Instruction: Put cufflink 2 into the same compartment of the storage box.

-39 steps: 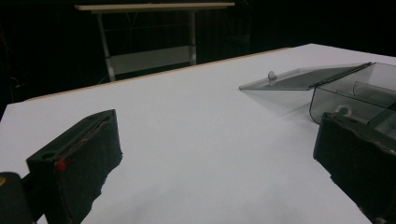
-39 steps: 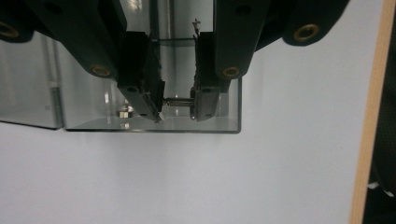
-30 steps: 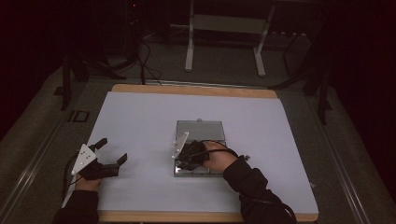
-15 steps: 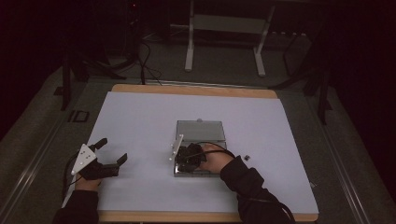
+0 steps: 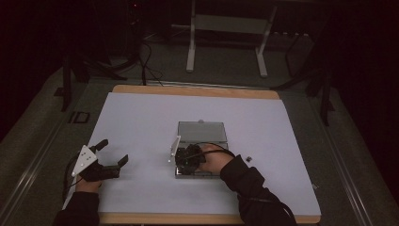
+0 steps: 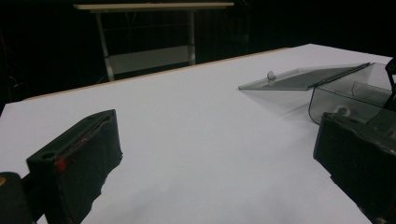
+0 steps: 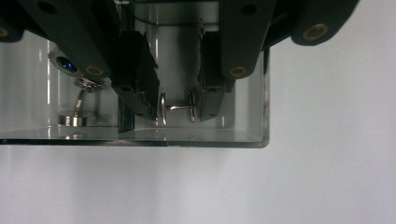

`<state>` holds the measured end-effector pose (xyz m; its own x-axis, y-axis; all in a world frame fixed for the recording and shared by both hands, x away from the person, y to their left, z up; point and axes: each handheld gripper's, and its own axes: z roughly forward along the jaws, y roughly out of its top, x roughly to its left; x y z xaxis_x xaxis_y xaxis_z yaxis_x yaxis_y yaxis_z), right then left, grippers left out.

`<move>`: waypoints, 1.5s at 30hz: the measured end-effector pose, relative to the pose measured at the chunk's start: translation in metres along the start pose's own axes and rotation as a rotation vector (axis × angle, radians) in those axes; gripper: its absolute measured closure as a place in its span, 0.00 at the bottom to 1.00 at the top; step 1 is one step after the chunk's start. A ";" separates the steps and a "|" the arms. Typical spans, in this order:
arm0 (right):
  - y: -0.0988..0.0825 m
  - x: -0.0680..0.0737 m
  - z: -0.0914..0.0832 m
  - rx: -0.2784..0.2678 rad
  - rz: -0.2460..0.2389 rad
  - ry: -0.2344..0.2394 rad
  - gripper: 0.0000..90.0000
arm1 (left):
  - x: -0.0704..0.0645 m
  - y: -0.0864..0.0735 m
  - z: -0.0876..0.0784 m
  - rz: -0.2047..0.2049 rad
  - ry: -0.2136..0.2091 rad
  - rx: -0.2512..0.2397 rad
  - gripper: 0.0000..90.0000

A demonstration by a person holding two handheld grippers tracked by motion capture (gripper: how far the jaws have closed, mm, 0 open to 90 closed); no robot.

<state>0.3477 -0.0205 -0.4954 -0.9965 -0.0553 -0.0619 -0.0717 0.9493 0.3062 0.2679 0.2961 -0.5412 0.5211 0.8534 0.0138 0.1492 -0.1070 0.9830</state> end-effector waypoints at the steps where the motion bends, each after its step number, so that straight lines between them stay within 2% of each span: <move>1: 0.000 -0.001 -0.002 0.001 -0.002 0.000 0.76 | 0.000 0.000 0.000 0.000 0.000 0.000 0.02; 5: 0.001 -0.002 -0.012 0.015 -0.001 0.000 0.76 | 0.000 0.000 0.000 0.000 0.000 0.000 0.02; 8: 0.002 -0.001 -0.019 0.037 -0.024 0.004 0.77 | 0.000 0.000 0.000 0.000 0.000 0.000 0.02; 12: 0.001 0.001 -0.029 0.094 -0.040 0.002 0.76 | 0.000 0.000 0.000 0.000 0.000 0.000 0.02; 26: -0.015 0.000 -0.075 0.168 -0.035 -0.013 0.76 | 0.000 0.000 0.000 0.004 0.001 0.000 0.02; 38: -0.040 -0.003 -0.101 0.209 0.009 -0.025 0.76 | 0.000 0.000 0.000 0.005 0.002 0.000 0.02; 45: -0.060 -0.006 -0.120 0.215 0.055 -0.048 0.76 | 0.000 0.000 0.000 0.006 0.004 0.000 0.02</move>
<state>0.3532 -0.1140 -0.3991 -0.9952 0.0084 -0.0976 -0.0016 0.9948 0.1016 0.2677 0.2959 -0.5412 0.5190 0.8546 0.0204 0.1459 -0.1121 0.9829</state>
